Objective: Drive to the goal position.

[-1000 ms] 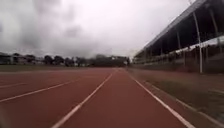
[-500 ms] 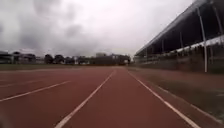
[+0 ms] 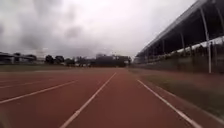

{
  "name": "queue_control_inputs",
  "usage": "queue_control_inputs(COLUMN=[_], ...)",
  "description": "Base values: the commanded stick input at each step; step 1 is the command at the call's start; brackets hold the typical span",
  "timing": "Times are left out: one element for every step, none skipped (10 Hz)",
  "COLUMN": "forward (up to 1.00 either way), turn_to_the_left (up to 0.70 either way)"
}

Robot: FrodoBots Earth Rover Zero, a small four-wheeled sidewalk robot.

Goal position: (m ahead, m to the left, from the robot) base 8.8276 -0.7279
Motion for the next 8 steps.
queue_control_inputs(forward=[0.70, 0.70, 0.70, 0.70, 0.70, 0.70, 0.70, 0.70], turn_to_the_left=[-0.24, -0.06, 0.00, 0.00, 0.00, 0.00, 0.00, 0.00])
